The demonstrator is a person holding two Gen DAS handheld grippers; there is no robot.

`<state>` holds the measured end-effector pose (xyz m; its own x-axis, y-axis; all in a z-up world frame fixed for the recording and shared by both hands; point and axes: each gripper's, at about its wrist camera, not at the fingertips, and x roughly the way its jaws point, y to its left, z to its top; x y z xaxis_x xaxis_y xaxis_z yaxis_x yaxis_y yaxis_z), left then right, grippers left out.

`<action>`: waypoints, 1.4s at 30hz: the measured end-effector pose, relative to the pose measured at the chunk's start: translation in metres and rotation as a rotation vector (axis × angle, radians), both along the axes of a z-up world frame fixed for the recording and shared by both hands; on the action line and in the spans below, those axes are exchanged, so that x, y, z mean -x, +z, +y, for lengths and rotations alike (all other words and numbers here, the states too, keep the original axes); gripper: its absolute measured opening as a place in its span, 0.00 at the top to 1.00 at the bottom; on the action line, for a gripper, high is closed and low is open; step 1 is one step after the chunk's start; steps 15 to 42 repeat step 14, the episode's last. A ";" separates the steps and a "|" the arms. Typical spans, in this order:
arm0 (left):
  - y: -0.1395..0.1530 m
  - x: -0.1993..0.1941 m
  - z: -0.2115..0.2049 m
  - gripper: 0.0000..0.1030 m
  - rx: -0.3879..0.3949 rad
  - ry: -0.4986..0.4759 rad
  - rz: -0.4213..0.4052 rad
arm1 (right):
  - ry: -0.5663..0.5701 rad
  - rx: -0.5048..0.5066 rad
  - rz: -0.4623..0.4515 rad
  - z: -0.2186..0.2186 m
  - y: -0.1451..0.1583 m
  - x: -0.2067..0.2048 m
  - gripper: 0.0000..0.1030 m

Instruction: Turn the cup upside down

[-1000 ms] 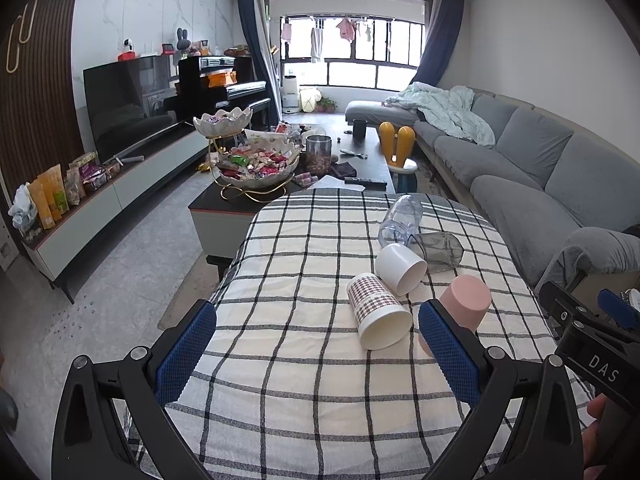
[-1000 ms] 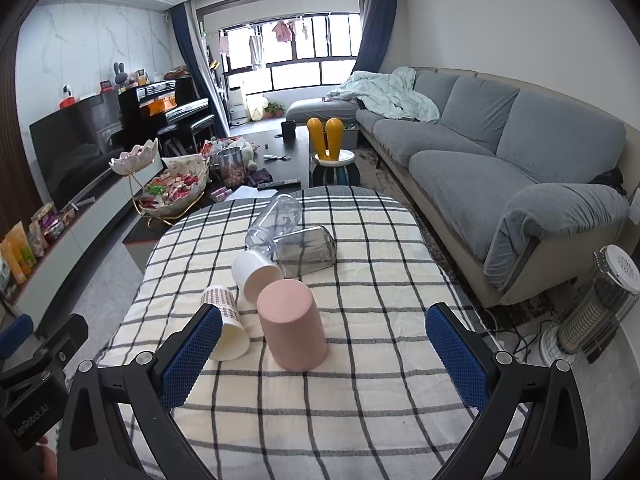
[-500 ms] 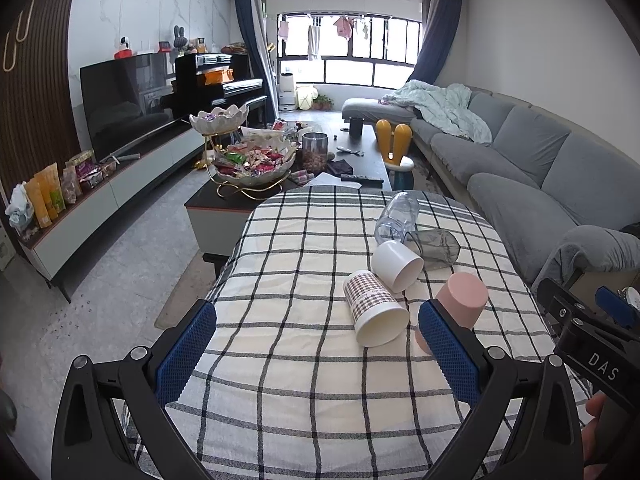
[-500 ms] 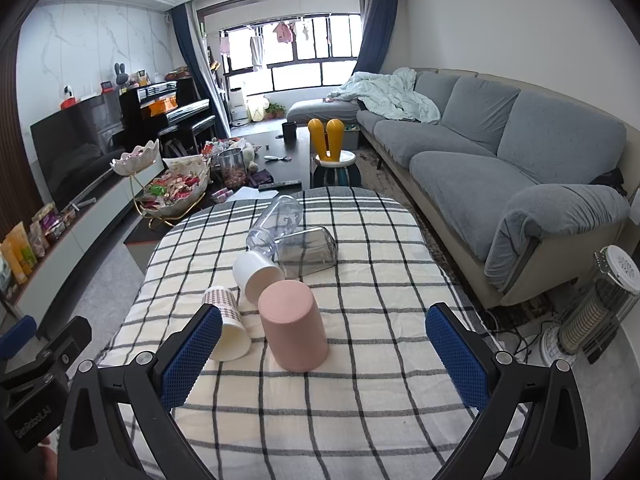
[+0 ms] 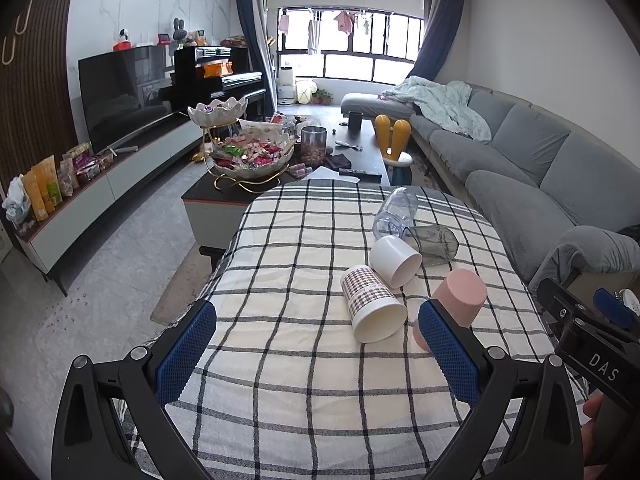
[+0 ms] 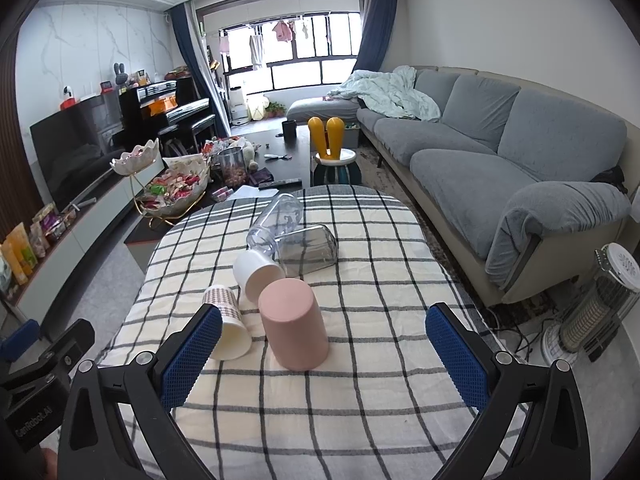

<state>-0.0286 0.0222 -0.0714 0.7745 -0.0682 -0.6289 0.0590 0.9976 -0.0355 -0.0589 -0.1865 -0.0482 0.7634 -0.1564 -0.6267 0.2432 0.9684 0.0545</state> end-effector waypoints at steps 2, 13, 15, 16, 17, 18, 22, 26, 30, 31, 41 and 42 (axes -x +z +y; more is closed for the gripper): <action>0.001 0.000 0.000 0.00 0.008 -0.007 0.000 | 0.000 0.000 -0.001 0.000 0.000 0.000 0.01; 0.001 -0.001 0.000 0.00 0.008 -0.011 0.008 | -0.001 -0.001 0.000 0.000 0.000 0.000 0.01; 0.001 -0.001 0.000 0.00 0.008 -0.011 0.010 | 0.000 -0.001 0.000 -0.001 0.000 0.000 0.01; 0.001 -0.001 0.000 0.00 0.008 -0.011 0.010 | 0.000 -0.001 0.000 -0.001 0.000 0.000 0.01; 0.001 -0.001 0.000 0.00 0.008 -0.011 0.010 | 0.000 -0.001 0.000 -0.001 0.000 0.000 0.01; 0.001 -0.001 0.000 0.00 0.008 -0.011 0.010 | 0.000 -0.001 0.000 -0.001 0.000 0.000 0.01; 0.001 -0.001 0.000 0.00 0.008 -0.011 0.010 | 0.000 -0.001 0.000 -0.001 0.000 0.000 0.01; 0.001 -0.001 0.000 0.00 0.008 -0.011 0.010 | 0.000 -0.001 0.000 -0.001 0.000 0.000 0.01; 0.001 -0.001 0.000 0.00 0.008 -0.011 0.010 | 0.000 -0.001 0.000 -0.001 0.000 0.000 0.01; 0.001 -0.001 0.000 0.00 0.008 -0.011 0.010 | 0.000 -0.001 0.000 -0.001 0.000 0.000 0.01; 0.001 -0.001 0.000 0.00 0.008 -0.011 0.010 | 0.000 -0.001 0.000 -0.001 0.000 0.000 0.01; 0.001 -0.001 0.000 0.00 0.008 -0.011 0.010 | 0.000 -0.001 0.000 -0.001 0.000 0.000 0.01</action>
